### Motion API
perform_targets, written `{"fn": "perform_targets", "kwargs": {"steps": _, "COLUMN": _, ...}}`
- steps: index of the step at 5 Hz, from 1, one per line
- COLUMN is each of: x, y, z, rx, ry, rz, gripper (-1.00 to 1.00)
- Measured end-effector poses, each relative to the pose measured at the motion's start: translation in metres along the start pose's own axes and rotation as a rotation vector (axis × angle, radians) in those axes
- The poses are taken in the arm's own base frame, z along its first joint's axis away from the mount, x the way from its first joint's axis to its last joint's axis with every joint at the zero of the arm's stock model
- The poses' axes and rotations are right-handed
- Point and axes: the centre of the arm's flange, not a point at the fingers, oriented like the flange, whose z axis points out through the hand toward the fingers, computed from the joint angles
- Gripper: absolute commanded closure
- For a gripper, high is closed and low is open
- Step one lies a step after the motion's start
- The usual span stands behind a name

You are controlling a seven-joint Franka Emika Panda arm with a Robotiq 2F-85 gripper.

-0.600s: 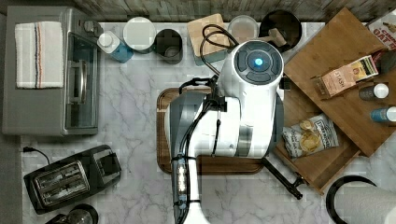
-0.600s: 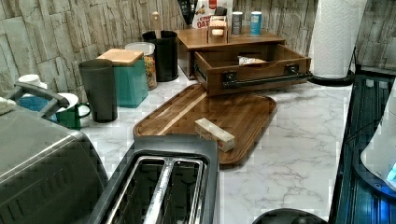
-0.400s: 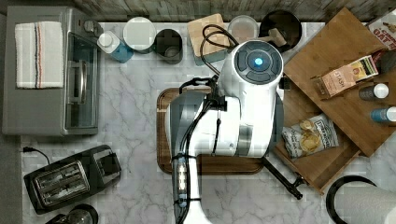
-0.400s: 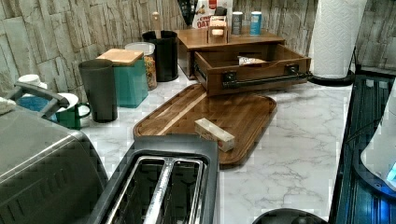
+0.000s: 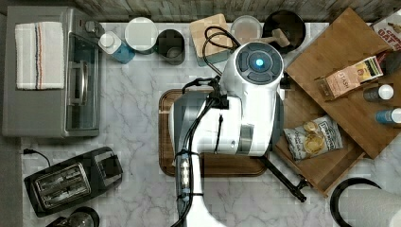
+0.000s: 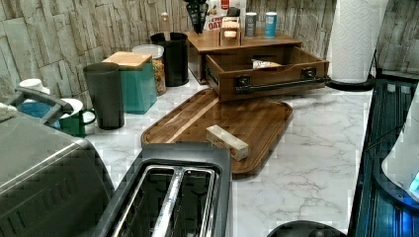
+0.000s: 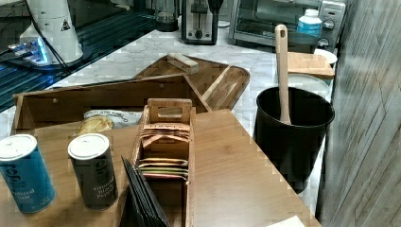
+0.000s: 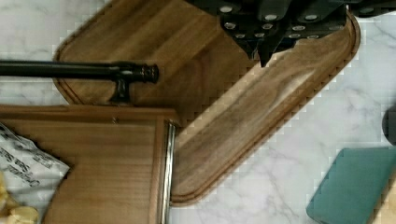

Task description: Close the drawer.

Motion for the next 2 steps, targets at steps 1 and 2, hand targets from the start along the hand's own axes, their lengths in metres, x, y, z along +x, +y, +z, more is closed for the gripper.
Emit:
{"fn": "perform_targets", "kwargs": {"steps": 1, "x": 0.0, "y": 0.0, "z": 0.012, "rx": 0.039, "ry": 0.052, "rz": -0.079, "gripper": 1.0}}
{"fn": "perform_targets", "kwargs": {"steps": 2, "x": -0.011, "y": 0.006, "z": 0.036, "rx": 0.031, "ry": 0.051, "rz": -0.265, "gripper": 1.0}}
